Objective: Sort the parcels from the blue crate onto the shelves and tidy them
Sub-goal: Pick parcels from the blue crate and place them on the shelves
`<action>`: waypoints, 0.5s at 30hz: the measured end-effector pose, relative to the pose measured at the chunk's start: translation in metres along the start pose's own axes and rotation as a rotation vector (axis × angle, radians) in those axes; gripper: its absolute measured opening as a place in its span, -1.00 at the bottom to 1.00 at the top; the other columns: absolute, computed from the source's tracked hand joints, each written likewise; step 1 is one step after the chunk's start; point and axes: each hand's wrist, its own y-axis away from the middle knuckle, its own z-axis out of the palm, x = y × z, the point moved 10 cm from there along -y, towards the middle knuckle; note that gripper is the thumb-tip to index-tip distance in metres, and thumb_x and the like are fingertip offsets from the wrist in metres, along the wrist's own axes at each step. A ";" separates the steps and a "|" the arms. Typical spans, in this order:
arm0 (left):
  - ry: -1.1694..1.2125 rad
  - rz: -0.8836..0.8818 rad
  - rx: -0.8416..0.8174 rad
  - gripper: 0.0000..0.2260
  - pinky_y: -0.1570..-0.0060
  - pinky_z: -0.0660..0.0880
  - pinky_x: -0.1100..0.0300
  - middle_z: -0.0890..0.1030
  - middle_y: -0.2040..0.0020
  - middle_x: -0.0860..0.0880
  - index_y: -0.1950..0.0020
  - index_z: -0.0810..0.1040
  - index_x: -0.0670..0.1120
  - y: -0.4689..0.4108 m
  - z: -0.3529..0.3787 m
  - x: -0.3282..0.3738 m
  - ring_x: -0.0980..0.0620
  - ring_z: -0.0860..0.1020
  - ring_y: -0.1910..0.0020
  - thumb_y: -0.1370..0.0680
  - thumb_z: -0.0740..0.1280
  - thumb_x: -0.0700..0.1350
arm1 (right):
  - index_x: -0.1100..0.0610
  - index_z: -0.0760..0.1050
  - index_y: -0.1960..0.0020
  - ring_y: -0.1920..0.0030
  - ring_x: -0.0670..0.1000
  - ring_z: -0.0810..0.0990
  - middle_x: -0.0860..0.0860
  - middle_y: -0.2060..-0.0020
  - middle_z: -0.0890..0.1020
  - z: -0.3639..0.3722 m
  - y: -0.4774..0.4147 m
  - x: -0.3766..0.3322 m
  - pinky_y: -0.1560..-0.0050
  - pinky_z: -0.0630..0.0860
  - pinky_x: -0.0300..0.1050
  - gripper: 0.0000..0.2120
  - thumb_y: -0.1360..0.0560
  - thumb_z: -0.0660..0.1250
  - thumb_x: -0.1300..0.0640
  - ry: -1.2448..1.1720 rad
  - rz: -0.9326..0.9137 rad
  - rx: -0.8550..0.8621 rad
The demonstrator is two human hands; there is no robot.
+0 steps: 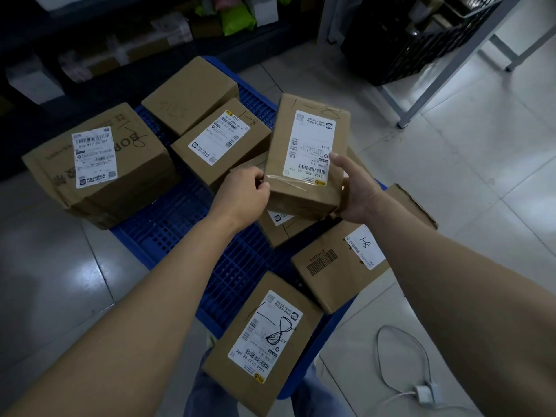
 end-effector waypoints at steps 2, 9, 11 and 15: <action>0.019 -0.005 0.006 -0.79 0.27 0.37 0.39 0.58 -0.09 -0.02 -0.19 0.52 -0.11 0.000 0.000 -0.002 0.08 0.52 0.01 -0.60 0.20 -0.15 | 0.07 0.43 -0.32 -0.19 0.12 0.58 0.08 -0.19 0.61 0.003 0.001 -0.001 -0.07 0.54 -0.02 -0.25 -0.22 0.53 -0.19 0.036 0.007 0.000; 0.091 -0.045 0.013 -0.76 0.15 0.43 0.31 0.57 -0.10 0.01 -0.23 0.52 -0.07 -0.002 -0.002 -0.011 0.08 0.52 -0.03 -0.59 0.22 -0.13 | 0.05 0.49 -0.18 0.03 0.07 0.66 0.05 0.00 0.70 0.014 0.001 0.003 -0.15 0.54 0.03 -0.64 -0.44 0.42 -0.03 0.005 -0.029 -0.045; 0.103 -0.057 0.010 -0.78 0.19 0.43 0.33 0.57 -0.08 0.02 -0.20 0.52 -0.07 -0.003 -0.001 -0.015 0.09 0.53 -0.02 -0.58 0.22 -0.13 | 0.05 0.49 -0.19 0.04 0.07 0.64 0.04 0.01 0.70 0.018 0.003 0.001 -0.12 0.54 0.01 -0.64 -0.46 0.39 -0.07 0.011 -0.029 -0.045; 0.117 -0.064 0.024 -0.81 0.22 0.43 0.37 0.57 -0.02 0.03 -0.14 0.54 -0.08 -0.003 -0.001 -0.014 0.11 0.53 0.03 -0.58 0.23 -0.11 | 0.04 0.47 -0.12 0.12 0.05 0.61 0.04 0.10 0.68 0.021 0.008 -0.005 0.02 0.52 -0.05 -0.70 -0.48 0.35 -0.10 0.051 -0.023 -0.022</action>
